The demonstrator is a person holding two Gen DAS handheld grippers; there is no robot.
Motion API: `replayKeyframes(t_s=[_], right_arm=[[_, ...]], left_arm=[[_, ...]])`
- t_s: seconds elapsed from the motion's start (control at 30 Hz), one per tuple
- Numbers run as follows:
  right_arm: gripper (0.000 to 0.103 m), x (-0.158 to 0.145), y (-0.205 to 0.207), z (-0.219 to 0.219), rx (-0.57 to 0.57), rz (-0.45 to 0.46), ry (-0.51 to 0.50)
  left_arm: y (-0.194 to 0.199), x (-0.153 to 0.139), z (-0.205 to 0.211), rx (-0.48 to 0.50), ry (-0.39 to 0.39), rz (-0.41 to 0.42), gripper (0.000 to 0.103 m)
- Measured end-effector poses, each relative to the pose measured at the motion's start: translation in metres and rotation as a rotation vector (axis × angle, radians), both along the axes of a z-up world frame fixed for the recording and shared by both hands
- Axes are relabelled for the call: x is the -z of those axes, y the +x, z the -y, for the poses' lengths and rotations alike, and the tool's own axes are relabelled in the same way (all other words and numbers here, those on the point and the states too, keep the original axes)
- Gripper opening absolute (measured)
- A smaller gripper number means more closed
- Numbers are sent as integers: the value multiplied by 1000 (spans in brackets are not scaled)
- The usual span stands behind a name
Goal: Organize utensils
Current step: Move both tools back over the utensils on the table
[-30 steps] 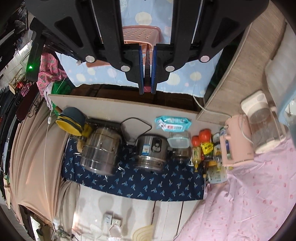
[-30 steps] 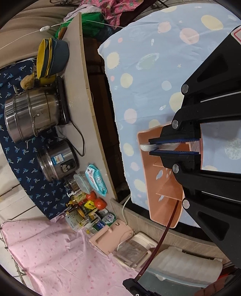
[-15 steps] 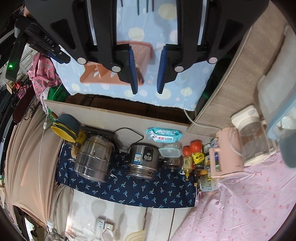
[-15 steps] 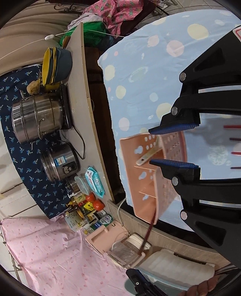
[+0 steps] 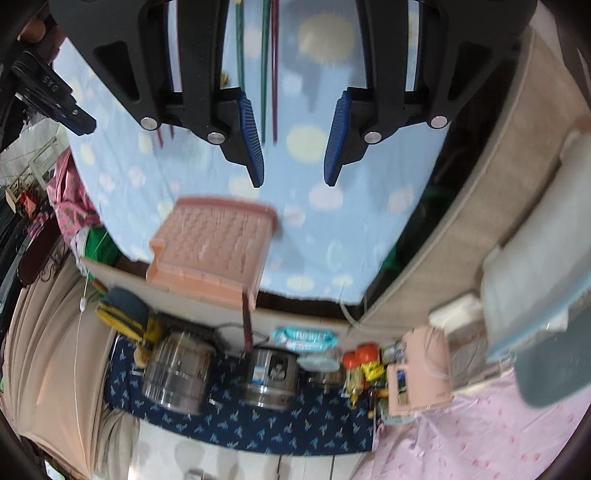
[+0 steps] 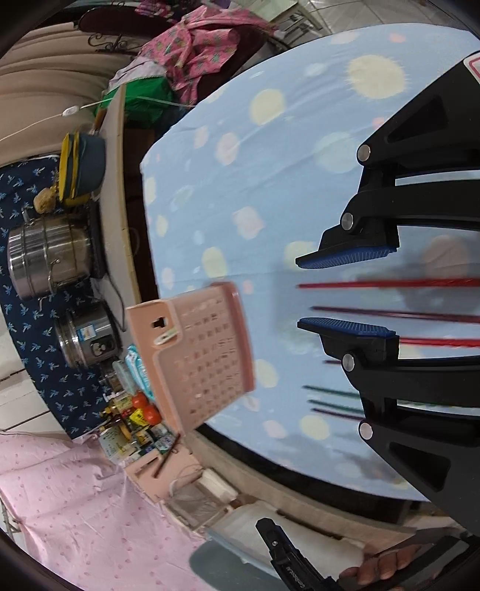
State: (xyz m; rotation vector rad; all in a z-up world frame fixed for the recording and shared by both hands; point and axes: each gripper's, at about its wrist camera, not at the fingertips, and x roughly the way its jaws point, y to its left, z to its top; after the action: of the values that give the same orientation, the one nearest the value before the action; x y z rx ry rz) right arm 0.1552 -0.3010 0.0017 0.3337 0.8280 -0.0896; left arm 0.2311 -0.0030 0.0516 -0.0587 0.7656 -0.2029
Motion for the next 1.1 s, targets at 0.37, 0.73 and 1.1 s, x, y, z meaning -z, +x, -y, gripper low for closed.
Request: replayKeyframes(t_s=[0.37, 0.73, 1.1], right_arm=[[27, 52, -74, -17, -10, -119, -3], [26, 79, -95, -46, -63, -166, -18], [26, 88, -95, -50, -68, -189, -16]], left_arm=[[-65, 67, -7, 18, 38, -141, 32], [-107, 111, -10, 54, 40, -252, 32], [-115, 122, 7, 110, 47, -285, 32]])
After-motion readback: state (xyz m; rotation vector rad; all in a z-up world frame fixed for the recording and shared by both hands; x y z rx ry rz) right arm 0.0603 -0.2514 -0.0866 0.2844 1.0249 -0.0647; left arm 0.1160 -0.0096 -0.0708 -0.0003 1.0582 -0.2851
